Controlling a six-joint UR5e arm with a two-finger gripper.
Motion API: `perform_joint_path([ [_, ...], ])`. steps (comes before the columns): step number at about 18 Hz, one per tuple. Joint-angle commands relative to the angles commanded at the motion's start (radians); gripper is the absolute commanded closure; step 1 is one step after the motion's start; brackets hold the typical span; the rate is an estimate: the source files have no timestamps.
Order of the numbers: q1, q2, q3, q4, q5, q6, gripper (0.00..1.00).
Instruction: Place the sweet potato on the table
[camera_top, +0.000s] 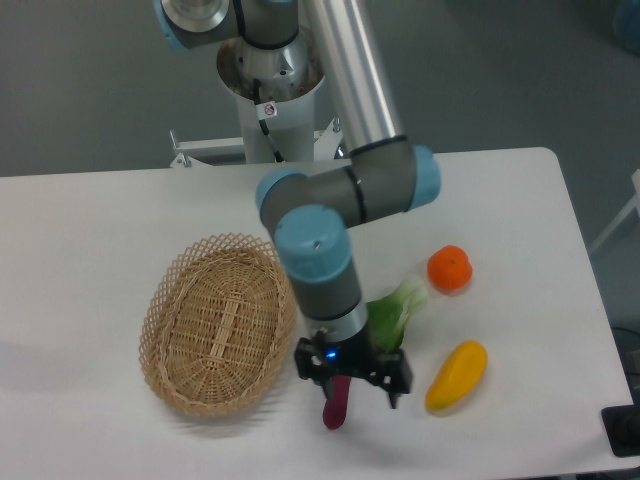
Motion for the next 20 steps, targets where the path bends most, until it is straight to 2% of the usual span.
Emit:
perform_joint_path([
  [2, 0.057, 0.054, -0.005, -0.021, 0.000, 0.107, 0.00],
  [5, 0.150, 0.120, 0.000, -0.188, -0.021, 0.193, 0.00],
  [8, 0.233, 0.172, 0.006, -0.311, -0.073, 0.408, 0.00],
  [10, 0.281, 0.192, 0.009, -0.379, -0.115, 0.497, 0.00],
  [12, 0.328, 0.198, 0.008, -0.413, -0.165, 0.558, 0.00],
  [16, 0.391, 0.232, 0.006, -0.457, -0.198, 0.684, 0.00],
  [20, 0.407, 0.246, 0.049, -0.575, -0.167, 0.810, 0.00],
])
